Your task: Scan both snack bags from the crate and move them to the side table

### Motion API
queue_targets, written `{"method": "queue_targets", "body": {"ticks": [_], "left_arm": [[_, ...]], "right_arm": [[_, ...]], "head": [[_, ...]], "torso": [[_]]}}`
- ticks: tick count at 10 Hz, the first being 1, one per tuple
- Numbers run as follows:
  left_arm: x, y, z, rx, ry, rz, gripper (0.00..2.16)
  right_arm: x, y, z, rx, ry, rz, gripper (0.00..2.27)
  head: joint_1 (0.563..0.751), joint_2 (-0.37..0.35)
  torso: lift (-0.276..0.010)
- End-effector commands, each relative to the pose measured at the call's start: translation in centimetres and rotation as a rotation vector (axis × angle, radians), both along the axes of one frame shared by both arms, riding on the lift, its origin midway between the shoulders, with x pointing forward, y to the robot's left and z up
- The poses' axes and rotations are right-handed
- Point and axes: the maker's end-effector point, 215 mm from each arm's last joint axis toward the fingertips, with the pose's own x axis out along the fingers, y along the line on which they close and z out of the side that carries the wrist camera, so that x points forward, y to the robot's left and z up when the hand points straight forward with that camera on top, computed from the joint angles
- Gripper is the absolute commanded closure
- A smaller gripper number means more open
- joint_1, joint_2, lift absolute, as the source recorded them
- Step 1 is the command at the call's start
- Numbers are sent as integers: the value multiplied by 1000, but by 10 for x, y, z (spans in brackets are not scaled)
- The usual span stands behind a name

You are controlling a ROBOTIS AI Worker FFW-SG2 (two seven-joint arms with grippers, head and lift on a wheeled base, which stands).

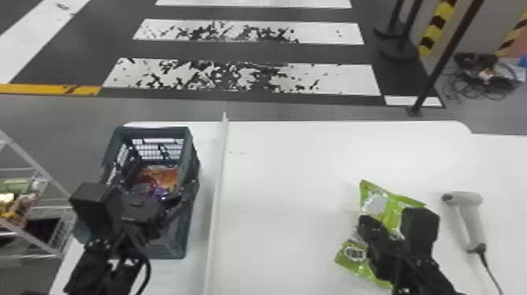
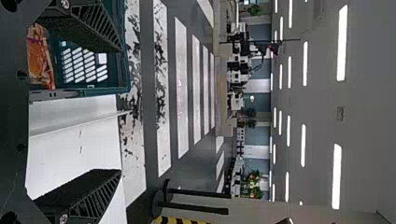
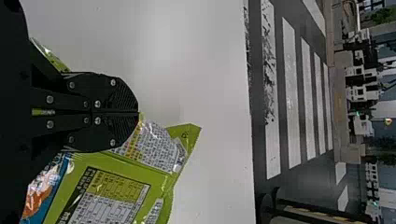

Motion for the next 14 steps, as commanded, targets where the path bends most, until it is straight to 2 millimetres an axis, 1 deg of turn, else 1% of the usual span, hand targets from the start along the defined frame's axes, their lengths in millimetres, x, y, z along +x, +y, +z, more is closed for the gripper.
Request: {"method": "queue_targets", "body": {"ticks": [1,3,5,6,7,8,9,10,11,13,14], "left_arm": [[0,-3,1,-4,-4,-3,70],[1,-3,2,-7,-8,-4,70],[1,-4,1,-8,-8,-5,70],[2,-4,2,-9,-12,-5,70],[2,-4,2,-7,-12,-6,70],[2,-4,2,-8,-11,-7,70],[1,-4,2,-7,-12,-5,70],[0,-5,1,-6,-9,-8,70],[-1,-5,1,-7,-9,-8,70],[-1,-4,1,0,-11,-7,70],[-2,-4,0,-1,-10,-6,70]], "right_arm": [[-7,3,-11,-7,31,18,2250],[-17,0,-21,-21,55,28,2250],[-28,-10,-30,-41,78,33,2250],[-30,-14,-28,-37,74,36,2250],[-28,-17,-25,-38,67,31,2250],[-23,-13,-14,-29,44,32,2250],[-21,-14,3,-11,18,24,2250],[-14,-17,22,-8,-16,15,2250],[-10,-26,29,-16,-18,3,2250],[-2,-41,32,-21,-25,-21,2250],[3,-55,31,-38,-27,-40,2250]], "head": [[695,34],[695,39],[695,34],[695,26],[695,19],[695,11],[695,10],[695,12],[695,11],[695,-9],[695,-16]], "torso": [[-29],[-29],[-29],[-29],[-29],[-29],[-29],[-29],[-29],[-29],[-29]]}}
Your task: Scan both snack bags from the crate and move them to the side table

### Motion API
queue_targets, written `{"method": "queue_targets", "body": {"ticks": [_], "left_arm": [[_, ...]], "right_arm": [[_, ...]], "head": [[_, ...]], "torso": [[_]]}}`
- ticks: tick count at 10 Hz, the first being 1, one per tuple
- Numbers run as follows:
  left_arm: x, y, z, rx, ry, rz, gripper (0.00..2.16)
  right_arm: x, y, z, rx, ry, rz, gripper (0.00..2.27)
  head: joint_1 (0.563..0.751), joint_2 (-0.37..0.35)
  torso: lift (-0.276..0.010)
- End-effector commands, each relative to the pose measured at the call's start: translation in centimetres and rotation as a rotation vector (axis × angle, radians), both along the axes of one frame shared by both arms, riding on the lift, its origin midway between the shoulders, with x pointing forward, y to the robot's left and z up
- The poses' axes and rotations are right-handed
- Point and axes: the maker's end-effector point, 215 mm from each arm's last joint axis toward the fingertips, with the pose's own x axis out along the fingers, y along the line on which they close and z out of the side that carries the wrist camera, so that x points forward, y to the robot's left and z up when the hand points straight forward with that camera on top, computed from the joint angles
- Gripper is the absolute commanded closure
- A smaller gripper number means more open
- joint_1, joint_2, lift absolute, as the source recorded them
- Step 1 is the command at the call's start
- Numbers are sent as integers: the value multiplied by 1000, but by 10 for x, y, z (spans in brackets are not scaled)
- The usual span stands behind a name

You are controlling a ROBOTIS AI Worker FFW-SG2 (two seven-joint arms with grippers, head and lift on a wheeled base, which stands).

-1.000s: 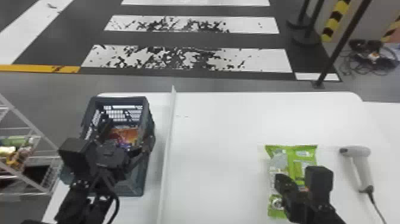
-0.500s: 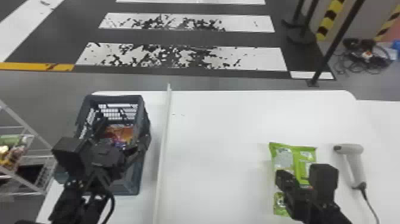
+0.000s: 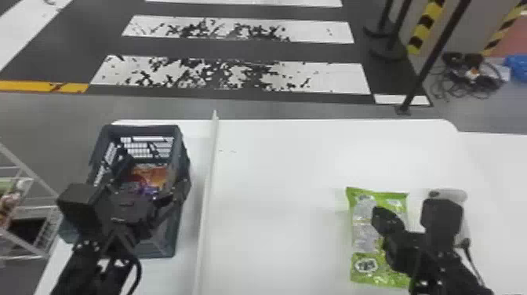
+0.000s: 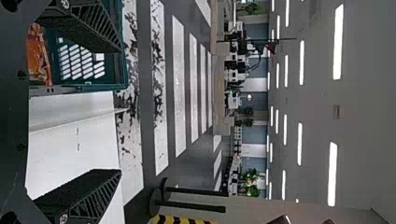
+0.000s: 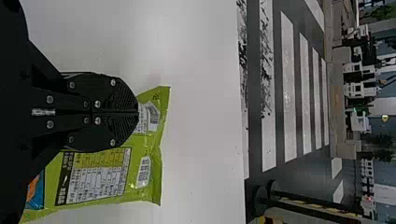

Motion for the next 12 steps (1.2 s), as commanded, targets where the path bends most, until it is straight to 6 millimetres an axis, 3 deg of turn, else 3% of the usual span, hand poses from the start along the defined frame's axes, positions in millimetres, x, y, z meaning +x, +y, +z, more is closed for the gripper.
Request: {"method": "queue_targets", "body": {"ticks": [1,4,12], "left_arm": [[0,0,-1,0,1,-1,70],[-1,3,-1,7,2,5,70],[1,5,-3,5,-3,12,70]], "right_arm": [[9,-17,-6,-19,4,-23,2250],[15,-26,-24,-30,20,-30,2250],[12,-23,-71,-39,85,-20,2250]], "head": [[695,-31],[695,-65],[695,-64]], "torso": [[-29],[-29],[-29]]}}
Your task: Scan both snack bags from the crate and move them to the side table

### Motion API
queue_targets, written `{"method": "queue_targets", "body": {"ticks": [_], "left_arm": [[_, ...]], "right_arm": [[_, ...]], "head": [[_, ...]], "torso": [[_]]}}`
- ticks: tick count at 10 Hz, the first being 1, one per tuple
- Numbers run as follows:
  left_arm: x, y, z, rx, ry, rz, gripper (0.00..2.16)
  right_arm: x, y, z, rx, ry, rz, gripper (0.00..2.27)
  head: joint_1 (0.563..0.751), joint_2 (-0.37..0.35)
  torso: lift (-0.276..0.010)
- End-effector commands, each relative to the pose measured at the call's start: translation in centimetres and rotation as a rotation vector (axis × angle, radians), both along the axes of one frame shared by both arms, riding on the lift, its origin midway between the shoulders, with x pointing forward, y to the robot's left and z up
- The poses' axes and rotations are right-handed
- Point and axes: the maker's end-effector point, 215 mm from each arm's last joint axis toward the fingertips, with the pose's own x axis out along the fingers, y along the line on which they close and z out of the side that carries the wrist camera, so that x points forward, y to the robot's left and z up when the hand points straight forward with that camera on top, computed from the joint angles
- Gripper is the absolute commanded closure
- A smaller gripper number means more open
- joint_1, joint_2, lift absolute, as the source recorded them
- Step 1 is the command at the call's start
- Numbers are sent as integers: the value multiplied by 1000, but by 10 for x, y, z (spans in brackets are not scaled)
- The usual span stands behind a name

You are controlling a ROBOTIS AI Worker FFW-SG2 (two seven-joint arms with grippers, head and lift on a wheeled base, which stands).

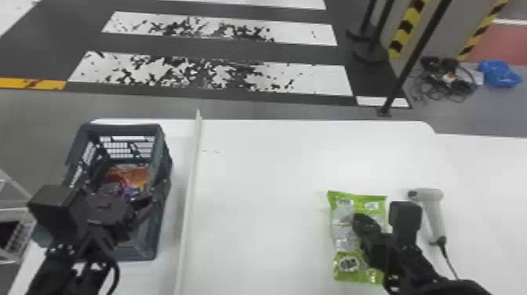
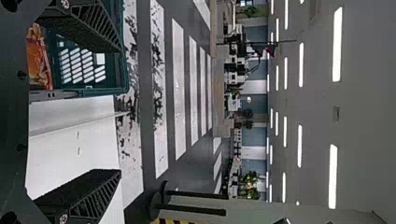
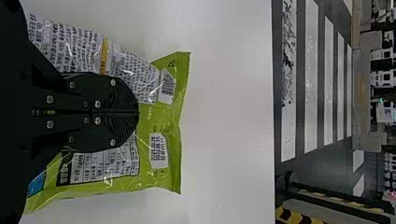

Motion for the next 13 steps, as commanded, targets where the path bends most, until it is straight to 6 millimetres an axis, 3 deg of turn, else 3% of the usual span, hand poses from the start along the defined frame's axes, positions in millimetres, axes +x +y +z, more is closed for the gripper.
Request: {"method": "queue_targets", "body": {"ticks": [1,3,6,7,8,9,13], "left_arm": [[0,1,1,-1,-5,2,70],[0,0,4,-4,-15,1,70],[0,0,6,-6,-23,2,70],[0,0,6,-6,-23,2,70],[0,0,7,-7,-26,2,70],[0,0,8,-7,-29,4,70],[1,3,7,-6,-31,5,70]], "right_arm": [[-2,1,-8,-3,10,2,2250],[0,7,0,1,-5,13,2250],[4,-1,52,-30,-90,2,2189],[6,-8,64,-76,-109,-9,1912],[7,-17,68,-85,-114,-21,1163],[7,-32,70,-98,-112,-42,103],[6,-110,83,-155,-114,-110,26]], "head": [[695,-60],[695,-57],[695,-56],[695,-59],[695,-65],[695,-72],[695,-154]], "torso": [[-29],[-29],[-29],[-29],[-29],[-29],[-29]]}}
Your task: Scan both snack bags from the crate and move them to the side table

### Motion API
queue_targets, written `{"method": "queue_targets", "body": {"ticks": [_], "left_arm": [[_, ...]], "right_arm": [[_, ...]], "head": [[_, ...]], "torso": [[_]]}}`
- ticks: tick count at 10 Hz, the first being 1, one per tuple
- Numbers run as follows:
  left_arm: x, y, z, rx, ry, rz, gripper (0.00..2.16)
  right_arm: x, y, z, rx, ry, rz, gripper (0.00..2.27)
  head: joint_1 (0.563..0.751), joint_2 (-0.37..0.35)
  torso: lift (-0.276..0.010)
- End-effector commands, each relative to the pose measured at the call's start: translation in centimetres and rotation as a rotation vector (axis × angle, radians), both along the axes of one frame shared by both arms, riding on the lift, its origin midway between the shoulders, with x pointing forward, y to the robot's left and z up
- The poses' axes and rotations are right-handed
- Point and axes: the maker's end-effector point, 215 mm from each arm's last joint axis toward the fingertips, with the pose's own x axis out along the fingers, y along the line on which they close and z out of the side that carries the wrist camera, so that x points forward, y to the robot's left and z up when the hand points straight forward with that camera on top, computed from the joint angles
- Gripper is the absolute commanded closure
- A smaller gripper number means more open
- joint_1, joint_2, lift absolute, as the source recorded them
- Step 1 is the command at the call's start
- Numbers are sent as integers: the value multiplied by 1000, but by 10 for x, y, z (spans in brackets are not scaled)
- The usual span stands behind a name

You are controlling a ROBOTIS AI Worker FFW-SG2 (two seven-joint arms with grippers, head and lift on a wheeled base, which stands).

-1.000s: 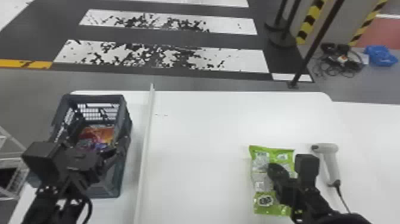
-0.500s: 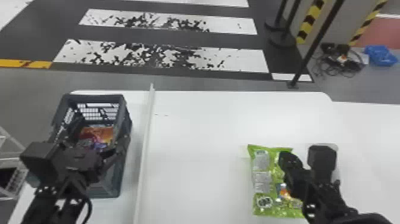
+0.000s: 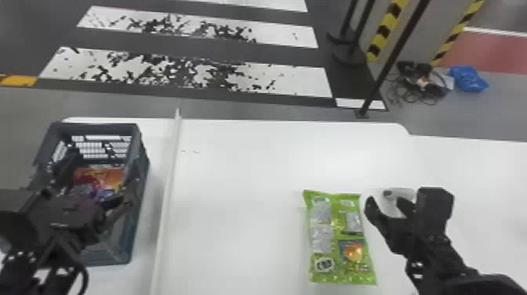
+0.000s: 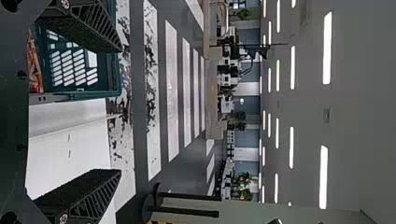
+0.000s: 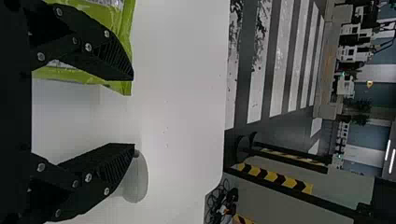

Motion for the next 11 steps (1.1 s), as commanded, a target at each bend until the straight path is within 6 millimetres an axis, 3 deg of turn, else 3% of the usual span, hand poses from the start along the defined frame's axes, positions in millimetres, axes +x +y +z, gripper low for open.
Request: {"method": "queue_targets", "body": {"ticks": [1,5,7,11], "left_arm": [[1,0,-2,-1,2,0,70],[0,-2,-9,5,8,3,70],[-1,-2,-12,6,6,2,70],[-4,-3,-14,10,10,1,70]], "right_arm": [[-3,-27,-3,-10,20,-31,26],[-3,-66,-35,123,96,-24,56],[2,-87,-46,105,121,-43,63],[9,-99,-78,130,189,-23,76]], "head": [[695,-171],[695,-241],[695,-275],[695,-304]], "torso": [[-29],[-29],[-29],[-29]]}}
